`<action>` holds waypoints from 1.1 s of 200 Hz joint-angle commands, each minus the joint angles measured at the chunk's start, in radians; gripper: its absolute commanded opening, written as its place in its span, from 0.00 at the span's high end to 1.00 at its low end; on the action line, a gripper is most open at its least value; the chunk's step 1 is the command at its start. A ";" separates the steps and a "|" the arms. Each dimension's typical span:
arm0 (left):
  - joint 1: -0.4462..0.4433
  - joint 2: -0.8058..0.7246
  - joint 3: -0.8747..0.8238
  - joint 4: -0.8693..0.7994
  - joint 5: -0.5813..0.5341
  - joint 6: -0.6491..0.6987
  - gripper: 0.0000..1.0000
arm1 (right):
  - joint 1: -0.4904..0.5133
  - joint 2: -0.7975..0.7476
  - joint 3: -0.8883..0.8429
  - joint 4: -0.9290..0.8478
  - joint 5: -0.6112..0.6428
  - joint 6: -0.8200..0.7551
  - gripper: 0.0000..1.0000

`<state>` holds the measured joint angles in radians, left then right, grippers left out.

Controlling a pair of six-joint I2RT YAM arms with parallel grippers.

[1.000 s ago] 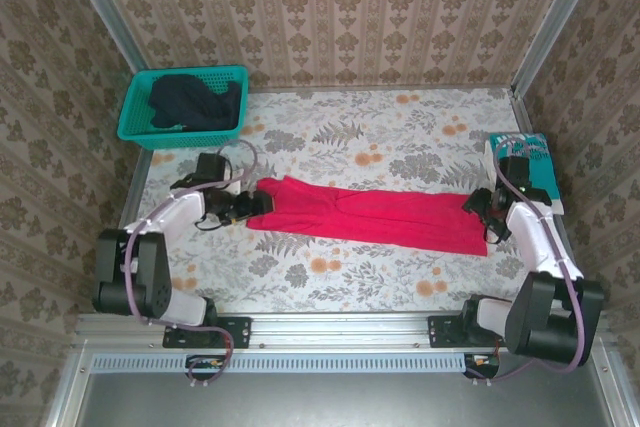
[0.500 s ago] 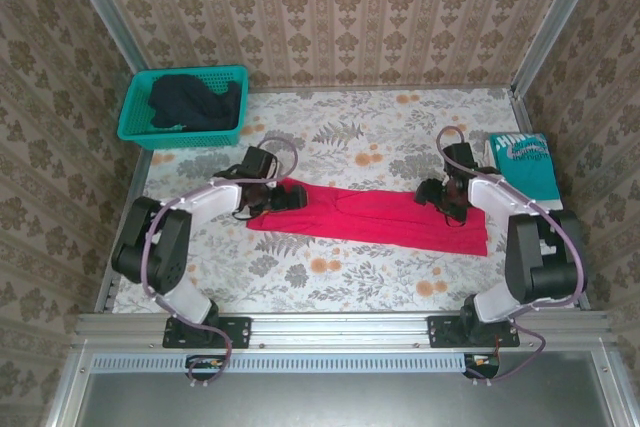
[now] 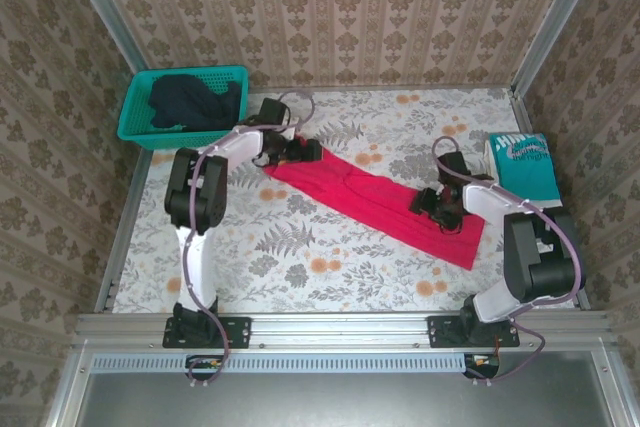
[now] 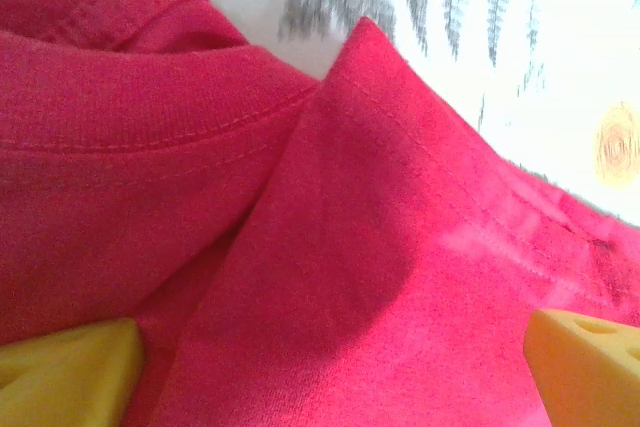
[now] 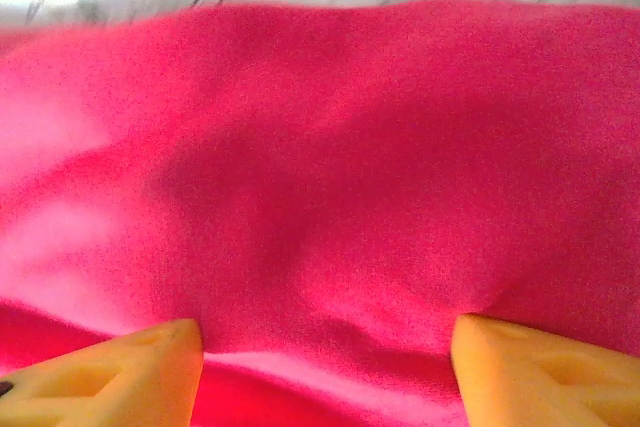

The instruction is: Fold and stack the t-shirts

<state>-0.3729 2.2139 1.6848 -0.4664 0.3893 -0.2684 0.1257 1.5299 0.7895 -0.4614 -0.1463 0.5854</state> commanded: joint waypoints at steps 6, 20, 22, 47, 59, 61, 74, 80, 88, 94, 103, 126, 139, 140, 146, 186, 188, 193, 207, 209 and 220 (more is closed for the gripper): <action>0.015 0.208 0.235 -0.258 0.028 0.124 0.00 | 0.072 -0.012 -0.043 -0.057 -0.002 0.046 0.33; 0.022 0.295 0.401 -0.321 0.044 0.135 0.00 | 0.096 -0.037 -0.055 -0.061 -0.001 0.058 0.33; 0.023 0.309 0.425 -0.329 0.045 0.135 0.00 | 0.101 -0.040 -0.058 -0.058 -0.006 0.059 0.33; 0.035 0.483 0.756 -0.455 0.065 0.116 0.00 | 0.176 -0.052 -0.089 -0.003 -0.078 0.116 0.32; 0.038 0.549 0.896 -0.498 0.041 0.083 0.00 | 0.222 -0.036 -0.092 0.037 -0.106 0.132 0.31; 0.038 0.561 0.916 -0.506 0.035 0.079 0.00 | 0.232 -0.031 -0.092 0.046 -0.112 0.132 0.31; 0.038 0.602 0.970 -0.496 0.028 0.035 0.00 | 0.290 0.001 -0.075 0.082 -0.122 0.138 0.30; 0.039 0.605 0.961 -0.471 0.027 0.008 0.00 | 0.316 0.012 -0.064 0.094 -0.120 0.141 0.29; 0.041 0.606 0.941 -0.420 0.028 -0.028 0.00 | 0.353 0.029 -0.049 0.109 -0.116 0.143 0.29; 0.040 0.606 0.931 -0.387 0.029 -0.051 0.00 | 0.380 0.041 -0.035 0.119 -0.115 0.145 0.28; 0.040 0.610 0.928 -0.353 0.035 -0.081 0.00 | 0.413 0.054 -0.009 0.119 -0.111 0.145 0.27; 0.032 0.592 0.924 -0.306 0.062 -0.122 0.00 | 0.452 0.012 0.041 0.080 -0.022 0.119 0.27; 0.013 0.538 0.884 -0.269 0.040 -0.105 0.00 | 0.451 -0.043 0.063 0.056 0.058 0.078 0.26; 0.012 0.533 0.879 -0.265 0.037 -0.105 0.00 | 0.451 -0.046 0.065 0.055 0.065 0.074 0.26; 0.005 0.498 0.844 -0.235 0.021 -0.104 0.00 | 0.451 -0.063 0.082 0.039 0.103 0.045 0.25; -0.001 0.267 0.677 -0.074 -0.041 -0.112 0.00 | 0.445 -0.130 0.163 0.078 0.387 -0.122 0.17; -0.001 0.257 0.676 -0.071 -0.043 -0.109 0.00 | 0.442 -0.131 0.164 0.089 0.400 -0.128 0.16; 0.001 0.237 0.668 -0.065 -0.047 -0.105 0.00 | 0.440 -0.131 0.169 0.116 0.437 -0.139 0.14; 0.006 0.175 0.645 -0.062 -0.053 -0.089 0.00 | 0.435 -0.131 0.157 0.217 0.540 -0.178 0.00; 0.007 0.164 0.637 -0.060 -0.055 -0.085 0.00 | 0.432 -0.131 0.154 0.234 0.545 -0.190 0.00; 0.005 0.092 0.564 -0.039 -0.078 -0.063 0.00 | 0.408 -0.116 0.165 0.304 0.539 -0.222 0.00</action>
<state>-0.3752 2.4912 2.3215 -0.5835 0.3622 -0.3599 0.5674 1.4063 0.9382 -0.3092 0.2165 0.4797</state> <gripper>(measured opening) 0.997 0.993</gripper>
